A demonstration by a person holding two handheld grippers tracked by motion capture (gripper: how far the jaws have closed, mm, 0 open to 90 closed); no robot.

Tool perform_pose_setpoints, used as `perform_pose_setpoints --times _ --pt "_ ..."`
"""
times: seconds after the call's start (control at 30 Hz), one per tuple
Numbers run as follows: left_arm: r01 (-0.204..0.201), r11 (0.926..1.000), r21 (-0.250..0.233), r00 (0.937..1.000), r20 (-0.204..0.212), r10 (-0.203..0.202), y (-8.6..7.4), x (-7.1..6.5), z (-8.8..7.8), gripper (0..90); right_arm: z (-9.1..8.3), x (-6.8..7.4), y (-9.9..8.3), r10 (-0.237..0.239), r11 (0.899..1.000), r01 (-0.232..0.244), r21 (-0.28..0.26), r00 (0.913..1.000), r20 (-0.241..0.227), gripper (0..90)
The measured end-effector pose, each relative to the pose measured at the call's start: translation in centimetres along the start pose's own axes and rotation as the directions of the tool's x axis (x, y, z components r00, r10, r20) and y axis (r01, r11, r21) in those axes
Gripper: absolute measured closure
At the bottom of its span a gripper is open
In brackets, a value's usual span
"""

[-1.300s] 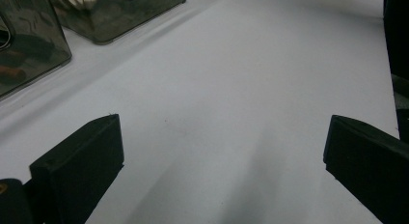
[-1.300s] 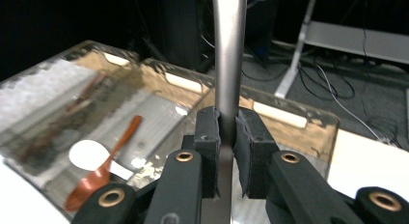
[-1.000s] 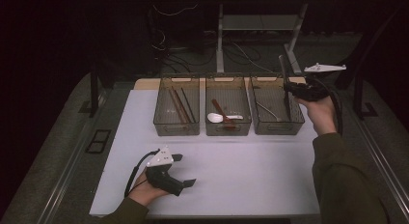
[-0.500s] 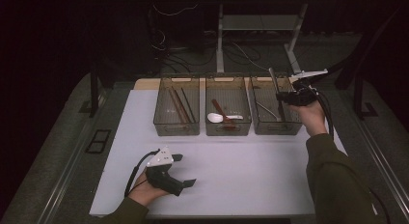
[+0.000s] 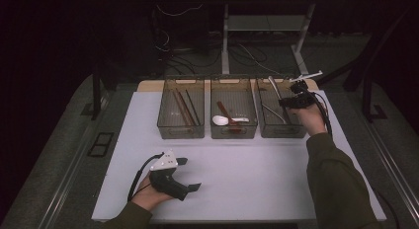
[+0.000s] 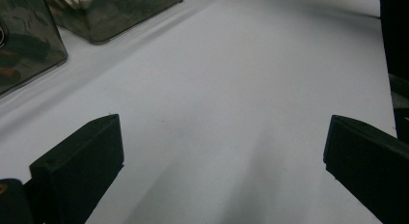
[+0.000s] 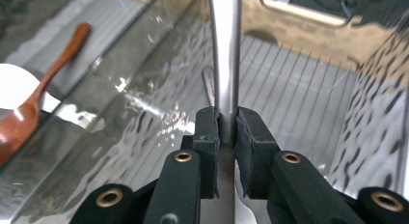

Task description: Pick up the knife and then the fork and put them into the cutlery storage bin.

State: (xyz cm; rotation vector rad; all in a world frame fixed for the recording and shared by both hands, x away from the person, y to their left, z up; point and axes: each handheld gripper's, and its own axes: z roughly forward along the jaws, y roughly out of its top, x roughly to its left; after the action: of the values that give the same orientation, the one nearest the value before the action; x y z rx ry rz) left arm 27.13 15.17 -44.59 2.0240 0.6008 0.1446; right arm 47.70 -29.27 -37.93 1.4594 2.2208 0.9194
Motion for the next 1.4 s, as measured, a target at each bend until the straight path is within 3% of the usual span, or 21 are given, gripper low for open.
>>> perform_pose_setpoints --times 0.03,0.13,0.47,0.73,0.87,1.07,1.2,1.4 --pt "-0.001 1.0 0.003 1.0 0.0 0.001 0.0 0.0 0.0 0.0 0.2 -0.1 0.1 0.007 1.0 -0.007 0.012 1.0 0.004 81.3" --pt "-0.001 1.0 0.0 1.0 0.001 0.001 0.0 0.0 0.0 0.0 0.3 -0.3 0.2 0.043 0.999 -0.043 0.002 0.9991 -0.001 74.6" --pt "-0.002 1.0 0.004 1.0 0.0 0.002 0.0 0.0 0.0 0.0 -0.1 -0.1 -0.3 0.041 0.999 -0.041 0.003 0.9988 -0.025 54.4" --pt "0.003 1.0 0.003 1.0 -0.002 -0.003 0.0 0.0 0.0 0.0 -1.3 0.1 -1.0 0.047 0.996 -0.051 -0.067 0.9973 -0.056 41.1" --pt "0.008 1.0 0.0 1.0 -0.003 -0.008 0.1 0.0 0.0 0.0 -1.5 0.6 -1.4 0.062 0.995 -0.064 -0.072 0.9975 -0.033 33.3" --pt "0.01 1.0 0.002 0.9999 -0.003 -0.01 0.1 0.1 0.0 0.0 -2.4 1.2 -2.1 0.067 0.989 -0.079 -0.125 0.9935 -0.092 27.2" --pt "0.012 0.9999 -0.003 0.9999 -0.004 -0.012 0.1 0.2 0.0 0.0 -3.2 2.0 -2.9 0.04 0.983 -0.062 -0.174 0.9907 -0.13 23.1" --pt "0.011 0.9999 -0.001 0.9999 -0.002 -0.011 0.1 0.1 0.0 0.0 -4.1 3.7 -4.6 -0.056 0.979 0.023 -0.202 0.9855 -0.16 19.9"
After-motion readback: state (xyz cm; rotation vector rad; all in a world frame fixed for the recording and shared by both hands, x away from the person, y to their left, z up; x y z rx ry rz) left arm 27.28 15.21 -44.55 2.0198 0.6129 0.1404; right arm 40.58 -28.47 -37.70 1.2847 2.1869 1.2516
